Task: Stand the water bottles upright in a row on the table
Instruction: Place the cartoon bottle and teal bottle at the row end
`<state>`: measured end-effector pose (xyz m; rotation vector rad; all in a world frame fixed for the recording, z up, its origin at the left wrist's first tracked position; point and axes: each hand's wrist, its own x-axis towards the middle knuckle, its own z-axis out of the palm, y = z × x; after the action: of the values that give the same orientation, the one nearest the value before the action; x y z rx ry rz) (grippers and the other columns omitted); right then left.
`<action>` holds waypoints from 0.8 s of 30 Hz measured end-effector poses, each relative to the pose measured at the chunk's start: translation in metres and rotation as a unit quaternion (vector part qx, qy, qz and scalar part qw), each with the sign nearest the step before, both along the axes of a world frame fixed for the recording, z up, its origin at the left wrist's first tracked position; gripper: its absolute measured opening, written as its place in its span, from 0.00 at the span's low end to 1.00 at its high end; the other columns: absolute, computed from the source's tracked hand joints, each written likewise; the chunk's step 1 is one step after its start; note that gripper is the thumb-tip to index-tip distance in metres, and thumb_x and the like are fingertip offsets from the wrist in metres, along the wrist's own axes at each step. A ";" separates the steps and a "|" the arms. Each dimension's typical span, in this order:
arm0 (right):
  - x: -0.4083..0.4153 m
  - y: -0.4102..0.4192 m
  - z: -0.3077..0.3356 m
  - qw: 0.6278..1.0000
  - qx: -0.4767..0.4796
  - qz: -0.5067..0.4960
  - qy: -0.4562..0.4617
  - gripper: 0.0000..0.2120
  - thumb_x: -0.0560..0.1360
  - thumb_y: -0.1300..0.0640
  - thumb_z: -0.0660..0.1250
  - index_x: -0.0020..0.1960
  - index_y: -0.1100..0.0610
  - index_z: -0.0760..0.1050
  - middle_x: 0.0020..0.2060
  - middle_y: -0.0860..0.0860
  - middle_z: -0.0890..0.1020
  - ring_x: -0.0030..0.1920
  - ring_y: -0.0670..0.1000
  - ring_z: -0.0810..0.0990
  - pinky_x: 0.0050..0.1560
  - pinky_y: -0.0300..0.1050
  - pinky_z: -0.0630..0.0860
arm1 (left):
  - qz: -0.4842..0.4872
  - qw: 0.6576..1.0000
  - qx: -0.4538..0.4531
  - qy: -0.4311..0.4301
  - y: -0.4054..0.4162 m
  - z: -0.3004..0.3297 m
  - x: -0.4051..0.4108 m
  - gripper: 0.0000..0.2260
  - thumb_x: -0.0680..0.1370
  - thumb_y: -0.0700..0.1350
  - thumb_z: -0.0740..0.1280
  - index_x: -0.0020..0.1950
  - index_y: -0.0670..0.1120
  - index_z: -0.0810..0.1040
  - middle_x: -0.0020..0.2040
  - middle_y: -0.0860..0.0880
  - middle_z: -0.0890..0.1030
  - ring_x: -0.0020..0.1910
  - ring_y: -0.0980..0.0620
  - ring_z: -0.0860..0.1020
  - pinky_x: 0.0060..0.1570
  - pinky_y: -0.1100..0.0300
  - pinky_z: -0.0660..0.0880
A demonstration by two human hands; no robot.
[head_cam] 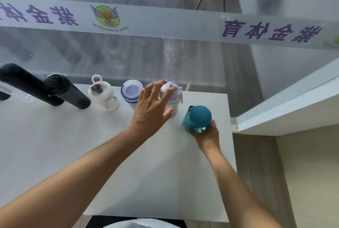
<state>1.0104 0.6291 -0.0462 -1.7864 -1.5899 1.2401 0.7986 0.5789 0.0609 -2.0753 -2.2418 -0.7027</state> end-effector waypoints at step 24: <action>-0.008 0.061 0.001 0.999 0.017 0.013 -0.027 0.35 0.68 0.54 0.81 0.70 0.54 0.67 0.64 0.53 0.77 0.64 0.54 0.77 0.62 0.43 0.72 | -0.036 0.986 -0.160 -0.019 0.042 -0.019 -0.011 0.36 0.75 0.42 0.72 0.78 0.54 0.59 0.77 0.40 0.61 0.70 0.34 0.65 0.66 0.43 0.69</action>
<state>1.0024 0.6899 -0.0452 -1.7972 -1.6602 1.1776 0.7880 0.6214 0.0424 -2.3058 -2.4511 -0.4081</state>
